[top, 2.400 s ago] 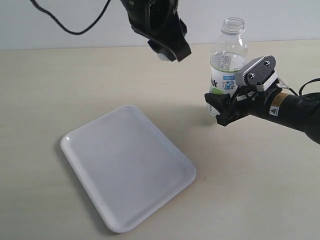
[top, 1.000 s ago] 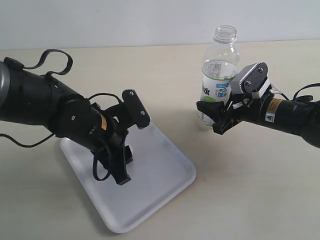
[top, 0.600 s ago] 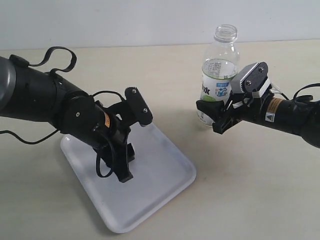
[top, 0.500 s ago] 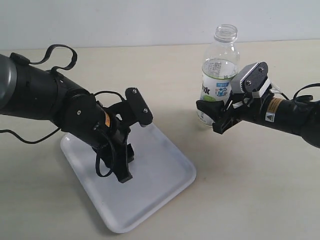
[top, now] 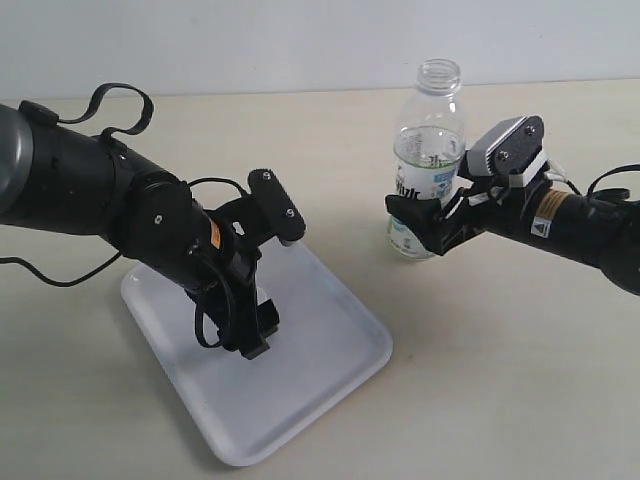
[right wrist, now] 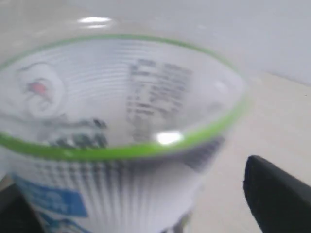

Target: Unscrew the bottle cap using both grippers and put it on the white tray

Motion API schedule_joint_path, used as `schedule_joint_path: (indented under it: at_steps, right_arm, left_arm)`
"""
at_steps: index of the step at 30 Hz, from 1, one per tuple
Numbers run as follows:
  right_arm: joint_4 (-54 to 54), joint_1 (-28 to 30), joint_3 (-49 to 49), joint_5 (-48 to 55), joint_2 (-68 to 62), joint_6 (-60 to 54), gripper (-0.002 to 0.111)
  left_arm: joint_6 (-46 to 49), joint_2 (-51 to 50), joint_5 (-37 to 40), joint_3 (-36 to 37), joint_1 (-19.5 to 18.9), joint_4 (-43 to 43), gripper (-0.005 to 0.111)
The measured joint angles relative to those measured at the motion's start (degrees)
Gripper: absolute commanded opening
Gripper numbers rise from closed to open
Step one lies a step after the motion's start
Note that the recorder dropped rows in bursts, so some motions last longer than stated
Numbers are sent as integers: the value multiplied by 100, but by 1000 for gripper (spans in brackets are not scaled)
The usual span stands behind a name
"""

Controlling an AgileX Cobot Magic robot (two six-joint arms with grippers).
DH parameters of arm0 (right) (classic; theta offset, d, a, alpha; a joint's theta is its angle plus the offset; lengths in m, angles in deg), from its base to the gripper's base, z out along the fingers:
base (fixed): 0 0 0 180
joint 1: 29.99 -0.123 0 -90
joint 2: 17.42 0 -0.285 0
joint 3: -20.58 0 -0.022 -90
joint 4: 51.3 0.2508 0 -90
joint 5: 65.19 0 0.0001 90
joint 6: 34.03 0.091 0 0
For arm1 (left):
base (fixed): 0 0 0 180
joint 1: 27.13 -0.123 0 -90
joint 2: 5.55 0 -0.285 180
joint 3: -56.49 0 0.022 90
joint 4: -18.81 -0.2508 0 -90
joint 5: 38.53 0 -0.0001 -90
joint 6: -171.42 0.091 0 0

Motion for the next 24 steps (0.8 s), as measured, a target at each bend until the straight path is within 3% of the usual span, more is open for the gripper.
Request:
schedule_joint_path:
  at_steps: [11,24]
  right_arm:
    - [63,0,0,-72,110,0,99]
    - [-297,0,13,-116,1479,299,99]
  left_arm:
    - [-23,0,0,0,0,0,82]
    - [-23,0,11,0,0,11,82]
